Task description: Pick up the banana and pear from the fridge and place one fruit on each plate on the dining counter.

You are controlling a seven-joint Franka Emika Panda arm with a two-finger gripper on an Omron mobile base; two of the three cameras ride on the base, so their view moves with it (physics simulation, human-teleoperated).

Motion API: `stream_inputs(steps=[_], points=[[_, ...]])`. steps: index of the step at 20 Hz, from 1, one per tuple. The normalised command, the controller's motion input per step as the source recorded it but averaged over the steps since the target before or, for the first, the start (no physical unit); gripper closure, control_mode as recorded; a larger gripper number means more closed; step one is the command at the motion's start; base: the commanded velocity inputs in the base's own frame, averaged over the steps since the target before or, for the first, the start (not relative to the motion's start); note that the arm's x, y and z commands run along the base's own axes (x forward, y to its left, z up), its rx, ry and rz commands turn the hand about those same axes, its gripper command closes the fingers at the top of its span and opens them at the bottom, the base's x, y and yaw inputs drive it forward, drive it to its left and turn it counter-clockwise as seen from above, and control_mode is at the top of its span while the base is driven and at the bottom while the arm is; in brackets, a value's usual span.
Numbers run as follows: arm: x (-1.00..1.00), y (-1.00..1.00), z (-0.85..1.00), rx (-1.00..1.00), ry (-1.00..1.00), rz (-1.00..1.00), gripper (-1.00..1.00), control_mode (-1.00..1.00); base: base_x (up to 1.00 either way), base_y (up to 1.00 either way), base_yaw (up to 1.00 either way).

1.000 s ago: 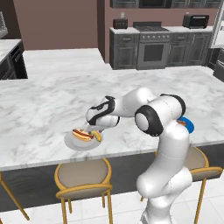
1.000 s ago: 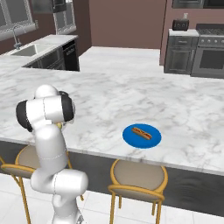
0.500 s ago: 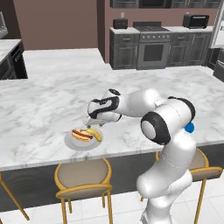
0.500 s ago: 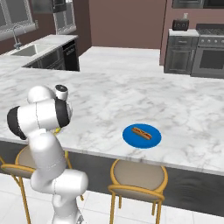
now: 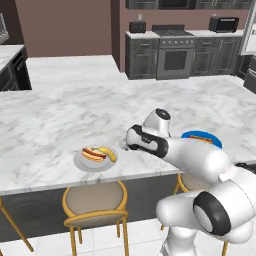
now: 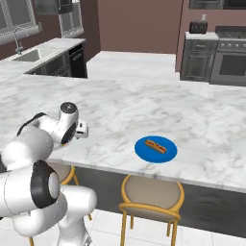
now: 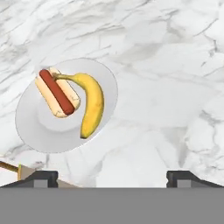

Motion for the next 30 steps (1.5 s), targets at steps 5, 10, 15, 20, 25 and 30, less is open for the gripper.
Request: stream_inputs(steps=[5, 10, 15, 20, 25, 30], points=[[-1.0, -0.92, 0.26, -0.02, -0.06, -0.24, -1.0, -1.0, 0.0, 0.0, 0.0], [-1.0, -0.71, 0.27, -0.08, -0.03, -0.25, -1.0, -1.0, 0.0, 0.0, 0.0], [-0.81, -0.19, 0.02, -0.04, -0.03, -0.12, -1.0, -1.0, 0.0, 0.0, 0.0], [-0.16, 0.0, 0.0, 0.0, -0.1, -0.01, -1.0, -1.0, 0.0, 0.0, 0.0], [-0.04, 0.0, 0.0, -0.05, -0.09, 0.0, -1.0, -1.0, 0.0, 0.0, 0.0], [0.0, 0.0, 0.0, 0.0, 0.0, 0.0, -1.0, 1.0, -0.75, -0.41, -0.09]])
